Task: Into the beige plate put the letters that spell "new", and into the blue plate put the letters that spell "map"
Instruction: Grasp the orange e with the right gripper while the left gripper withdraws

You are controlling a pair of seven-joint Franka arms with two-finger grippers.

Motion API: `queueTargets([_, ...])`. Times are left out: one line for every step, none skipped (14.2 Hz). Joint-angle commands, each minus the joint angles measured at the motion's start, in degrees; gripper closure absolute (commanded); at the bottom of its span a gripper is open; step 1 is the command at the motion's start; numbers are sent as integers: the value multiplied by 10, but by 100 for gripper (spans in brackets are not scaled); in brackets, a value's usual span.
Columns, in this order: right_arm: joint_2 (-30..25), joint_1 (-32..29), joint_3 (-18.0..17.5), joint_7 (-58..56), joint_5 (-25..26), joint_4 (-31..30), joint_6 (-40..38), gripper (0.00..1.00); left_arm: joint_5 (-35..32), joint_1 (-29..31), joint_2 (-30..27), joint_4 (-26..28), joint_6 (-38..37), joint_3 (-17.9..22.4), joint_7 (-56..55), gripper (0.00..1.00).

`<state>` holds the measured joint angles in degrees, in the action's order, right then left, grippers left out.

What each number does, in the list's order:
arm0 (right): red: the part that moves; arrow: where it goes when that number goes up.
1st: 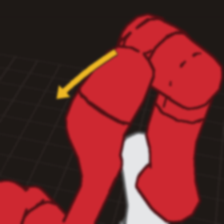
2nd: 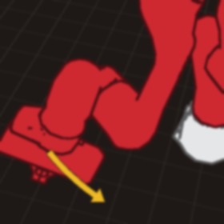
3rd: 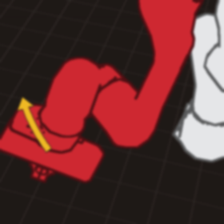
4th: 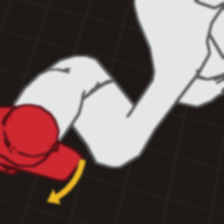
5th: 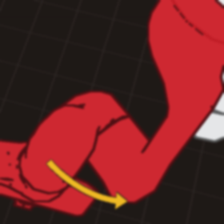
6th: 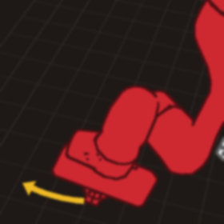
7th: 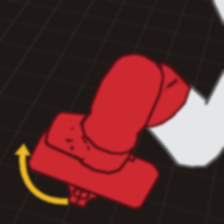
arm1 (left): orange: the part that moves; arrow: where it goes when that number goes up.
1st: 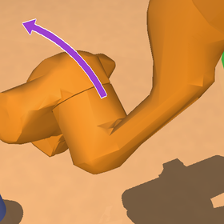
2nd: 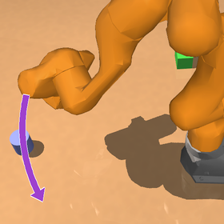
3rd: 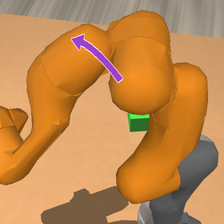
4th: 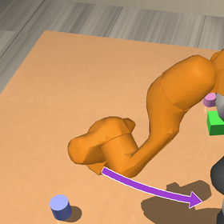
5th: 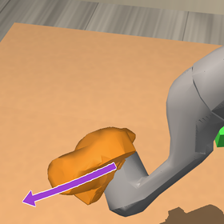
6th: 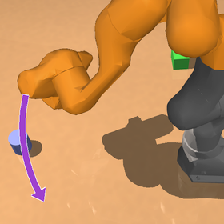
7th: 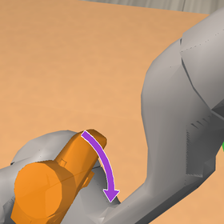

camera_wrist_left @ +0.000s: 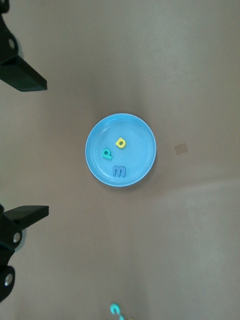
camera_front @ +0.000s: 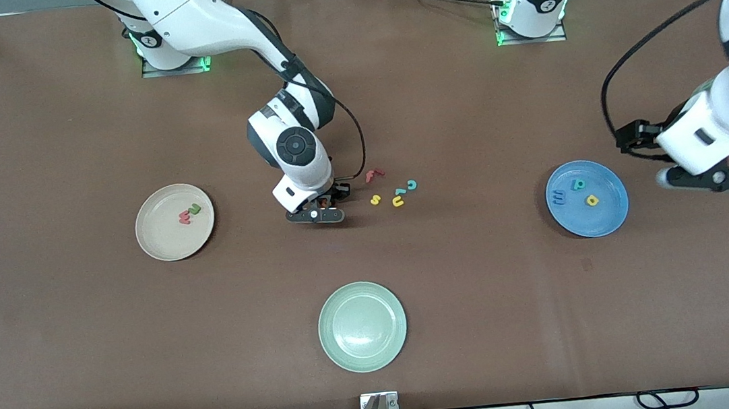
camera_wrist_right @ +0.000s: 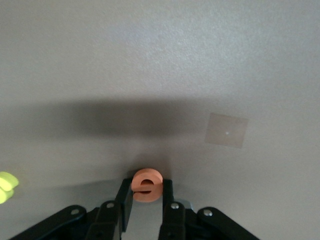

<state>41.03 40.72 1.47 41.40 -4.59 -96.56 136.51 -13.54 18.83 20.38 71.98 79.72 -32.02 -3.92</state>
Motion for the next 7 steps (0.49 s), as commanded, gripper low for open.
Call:
queueTargets([0,-2,3,-11,-10,17,-5,100,102,-101,-88,66,64,186,-4,0])
queueTargets([-20,-10,4,-12,-10,15,-13,100,142,-144,-134,127,118,251,0,0])
queueTargets([-37,-17,5,-13,-10,14,-39,100,152,-178,-169,182,153,297,2,0])
queueTargets([-62,-27,8,-18,-6,11,-77,100,148,-193,-192,216,174,309,10,0])
queueTargets([-81,-43,12,-34,-4,2,-116,100,136,-201,-206,237,181,309,35,0])
queueTargets([-102,-58,21,-55,-2,-16,-138,100,117,-202,-212,250,184,309,62,0])
queueTargets([-120,-64,40,-72,0,-44,-140,100,114,-204,-211,255,184,309,76,0])
